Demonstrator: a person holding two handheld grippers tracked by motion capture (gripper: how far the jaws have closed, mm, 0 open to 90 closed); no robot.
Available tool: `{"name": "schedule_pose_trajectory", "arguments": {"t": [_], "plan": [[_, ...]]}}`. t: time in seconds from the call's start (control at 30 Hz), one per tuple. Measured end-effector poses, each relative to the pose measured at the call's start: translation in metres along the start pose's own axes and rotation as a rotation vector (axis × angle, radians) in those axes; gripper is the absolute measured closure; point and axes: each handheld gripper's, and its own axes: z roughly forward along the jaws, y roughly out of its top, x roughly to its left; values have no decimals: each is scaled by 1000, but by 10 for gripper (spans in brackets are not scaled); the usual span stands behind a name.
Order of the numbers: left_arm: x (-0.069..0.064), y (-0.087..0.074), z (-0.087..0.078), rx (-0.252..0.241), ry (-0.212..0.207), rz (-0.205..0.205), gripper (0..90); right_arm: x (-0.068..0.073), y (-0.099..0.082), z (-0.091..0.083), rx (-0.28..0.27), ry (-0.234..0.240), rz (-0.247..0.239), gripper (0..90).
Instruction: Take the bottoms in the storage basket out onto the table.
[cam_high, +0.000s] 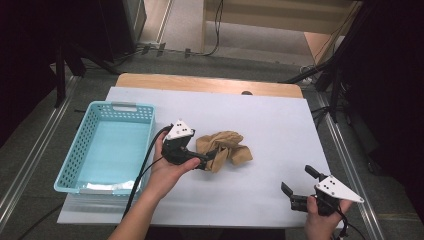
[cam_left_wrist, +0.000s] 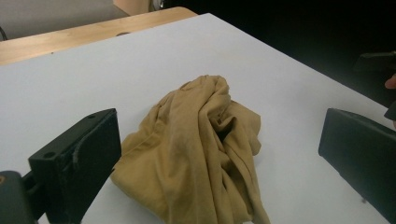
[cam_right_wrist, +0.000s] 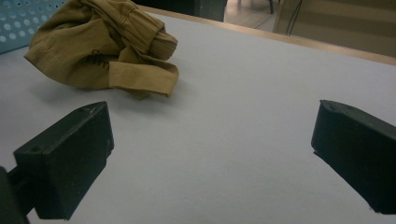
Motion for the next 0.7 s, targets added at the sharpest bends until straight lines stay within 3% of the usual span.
{"name": "schedule_pose_trajectory", "arguments": {"t": [0.7], "plan": [[10, -10, -43, -56, 49, -25, 0, 1, -1, 1, -1, 4, -6, 29]]}}
